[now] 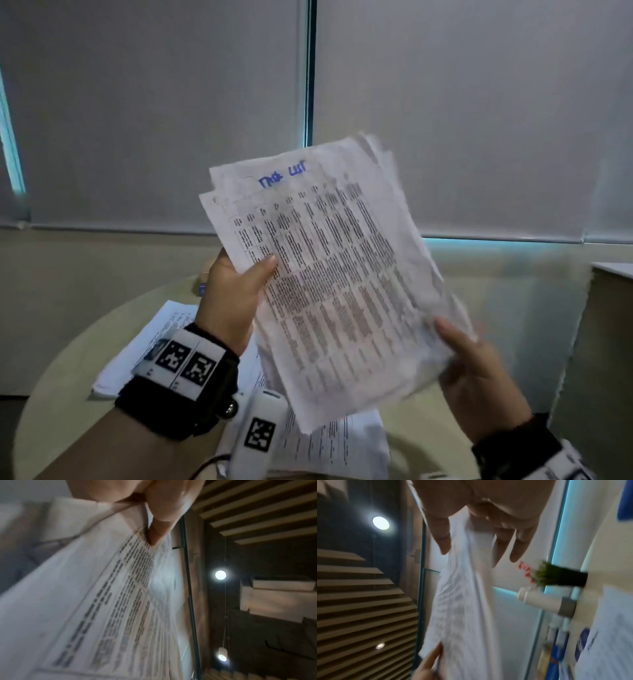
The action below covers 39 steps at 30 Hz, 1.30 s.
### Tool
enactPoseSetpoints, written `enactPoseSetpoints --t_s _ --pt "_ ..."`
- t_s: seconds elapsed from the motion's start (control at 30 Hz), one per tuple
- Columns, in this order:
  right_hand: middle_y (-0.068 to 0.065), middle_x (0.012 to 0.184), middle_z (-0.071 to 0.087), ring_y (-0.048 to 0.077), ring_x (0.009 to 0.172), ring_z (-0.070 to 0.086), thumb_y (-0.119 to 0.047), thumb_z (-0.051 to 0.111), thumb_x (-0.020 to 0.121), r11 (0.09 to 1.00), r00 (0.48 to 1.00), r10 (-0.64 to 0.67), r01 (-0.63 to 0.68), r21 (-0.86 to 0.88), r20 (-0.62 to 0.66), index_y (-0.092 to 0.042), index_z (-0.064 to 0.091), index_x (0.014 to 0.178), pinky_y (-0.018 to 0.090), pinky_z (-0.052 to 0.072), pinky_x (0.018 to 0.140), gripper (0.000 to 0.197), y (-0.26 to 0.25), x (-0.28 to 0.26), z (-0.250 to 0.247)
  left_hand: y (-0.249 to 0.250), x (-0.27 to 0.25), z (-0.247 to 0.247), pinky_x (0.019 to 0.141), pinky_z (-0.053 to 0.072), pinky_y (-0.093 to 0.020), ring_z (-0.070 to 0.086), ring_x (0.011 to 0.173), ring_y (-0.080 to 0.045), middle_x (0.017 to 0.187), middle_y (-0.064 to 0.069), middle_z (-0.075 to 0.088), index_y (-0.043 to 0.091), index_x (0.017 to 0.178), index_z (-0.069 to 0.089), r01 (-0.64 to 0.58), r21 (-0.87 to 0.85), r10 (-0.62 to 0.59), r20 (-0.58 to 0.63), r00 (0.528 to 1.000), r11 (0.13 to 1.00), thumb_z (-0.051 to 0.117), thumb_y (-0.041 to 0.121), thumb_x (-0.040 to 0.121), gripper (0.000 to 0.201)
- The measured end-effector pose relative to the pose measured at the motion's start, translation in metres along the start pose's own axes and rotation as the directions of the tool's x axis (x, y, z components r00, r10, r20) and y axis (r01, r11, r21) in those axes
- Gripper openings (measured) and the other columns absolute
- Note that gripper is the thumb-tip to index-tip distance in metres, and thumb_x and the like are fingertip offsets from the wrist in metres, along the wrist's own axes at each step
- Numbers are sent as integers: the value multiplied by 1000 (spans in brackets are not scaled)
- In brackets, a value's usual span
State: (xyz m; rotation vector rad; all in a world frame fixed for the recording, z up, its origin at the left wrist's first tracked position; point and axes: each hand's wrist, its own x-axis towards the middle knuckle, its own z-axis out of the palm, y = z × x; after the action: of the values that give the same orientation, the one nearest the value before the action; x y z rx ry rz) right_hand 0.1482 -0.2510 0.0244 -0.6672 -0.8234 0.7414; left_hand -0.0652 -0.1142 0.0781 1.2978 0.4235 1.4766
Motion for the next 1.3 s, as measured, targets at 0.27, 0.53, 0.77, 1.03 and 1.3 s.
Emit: enactPoseSetpoints --t_s 0.27,0.53,0.77,1.03,1.3 --pt "13 99 73 26 88 70 -10 68 69 946 984 131 -87 -312 122 -6 67 104 30 56 67 36 -25 12 2 -2 -24 4 83 57 -33 70 96 -20 97 -1 75 16 101 65 -4 240 -55 239 969 971 56 -6 87 27" --pt "15 101 72 28 91 70 -10 63 72 956 991 33 6 -293 130 -3 67 105 30 57 71 35 -31 4 11 22 -19 0 80 58 -38 70 97 -26 107 -10 71 13 118 53 -29 125 -23 396 918 992 75 22 66 58" --pt "17 104 70 32 95 68 -9 67 68 926 984 -100 146 -349 147 -2 54 117 35 57 74 51 -35 -2 20 24 -31 0 80 57 -37 69 100 -28 115 -14 66 48 131 31 -93 94 44 424 904 991 71 2 69 87" --pt "-30 101 60 -8 89 57 -11 67 75 553 780 -553 607 -571 292 -26 54 111 9 45 81 42 -56 -5 36 35 -29 7 71 59 -32 71 89 -21 96 2 69 26 112 52 -345 161 253 418 873 925 70 1 75 48" --pt "-19 86 67 -1 83 61 -16 67 78 537 793 -528 589 -603 304 -27 64 90 12 48 73 17 -60 -2 38 37 -29 16 65 58 -30 71 84 -21 94 -7 64 21 93 56 -417 187 335 353 873 889 75 16 72 29"
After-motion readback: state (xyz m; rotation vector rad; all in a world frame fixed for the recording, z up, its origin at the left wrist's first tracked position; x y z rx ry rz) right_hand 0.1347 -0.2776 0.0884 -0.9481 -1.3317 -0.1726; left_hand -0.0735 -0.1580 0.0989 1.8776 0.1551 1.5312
